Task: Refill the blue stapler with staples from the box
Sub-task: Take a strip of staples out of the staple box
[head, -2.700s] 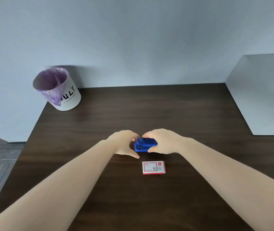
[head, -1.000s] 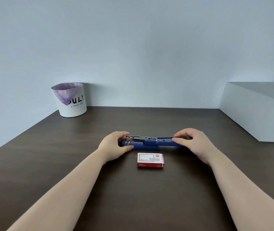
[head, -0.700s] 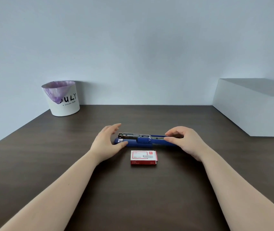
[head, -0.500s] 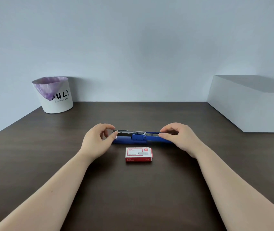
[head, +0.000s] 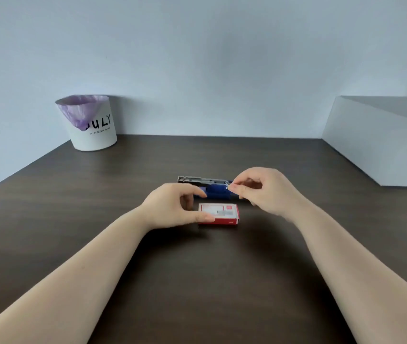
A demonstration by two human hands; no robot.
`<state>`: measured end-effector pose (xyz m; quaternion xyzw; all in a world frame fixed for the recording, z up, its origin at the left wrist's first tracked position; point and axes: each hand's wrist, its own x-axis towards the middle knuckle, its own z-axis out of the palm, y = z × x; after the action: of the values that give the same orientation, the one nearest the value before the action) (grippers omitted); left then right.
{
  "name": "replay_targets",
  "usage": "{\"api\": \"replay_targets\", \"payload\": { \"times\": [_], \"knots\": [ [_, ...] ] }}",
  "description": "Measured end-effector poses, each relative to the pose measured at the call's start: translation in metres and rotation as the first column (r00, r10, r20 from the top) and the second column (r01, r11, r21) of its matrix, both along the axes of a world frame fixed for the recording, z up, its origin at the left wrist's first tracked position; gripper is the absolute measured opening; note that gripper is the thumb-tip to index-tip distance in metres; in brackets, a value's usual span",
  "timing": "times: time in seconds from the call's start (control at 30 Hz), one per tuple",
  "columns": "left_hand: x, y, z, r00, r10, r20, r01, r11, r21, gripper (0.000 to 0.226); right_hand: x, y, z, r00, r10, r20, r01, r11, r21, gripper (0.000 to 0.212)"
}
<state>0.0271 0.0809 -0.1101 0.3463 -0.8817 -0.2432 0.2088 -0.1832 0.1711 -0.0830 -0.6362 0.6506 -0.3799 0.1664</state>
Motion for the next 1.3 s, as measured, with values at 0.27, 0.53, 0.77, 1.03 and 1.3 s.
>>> {"api": "replay_targets", "payload": {
  "times": [0.27,0.53,0.77,1.03,1.3],
  "knots": [
    [-0.003,0.001,0.000,0.997,-0.063,-0.045,0.068,0.991,0.117,0.052,-0.006,0.001,-0.001,0.989,0.149,-0.004,-0.140,0.933,0.332,0.036],
    [-0.003,0.001,0.003,0.985,-0.002,-0.174,0.037,0.979,0.200,0.042,-0.006,0.003,-0.003,0.983,0.182,-0.001,-0.173,0.936,0.307,0.053],
    [0.002,0.002,0.010,0.972,0.019,-0.233,0.030,0.978,0.204,0.038,-0.013,0.004,-0.002,0.988,0.129,-0.082,-0.103,0.958,0.266,0.038],
    [0.007,-0.002,0.013,0.966,0.000,-0.258,0.049,0.982,0.182,0.039,-0.021,0.006,0.001,0.982,0.108,-0.154,-0.062,0.959,0.277,0.038],
    [0.008,-0.006,0.009,0.990,-0.031,-0.138,0.043,0.996,0.084,0.037,-0.024,0.008,0.000,0.974,0.120,-0.191,-0.057,0.950,0.307,0.037]
  ]
}}
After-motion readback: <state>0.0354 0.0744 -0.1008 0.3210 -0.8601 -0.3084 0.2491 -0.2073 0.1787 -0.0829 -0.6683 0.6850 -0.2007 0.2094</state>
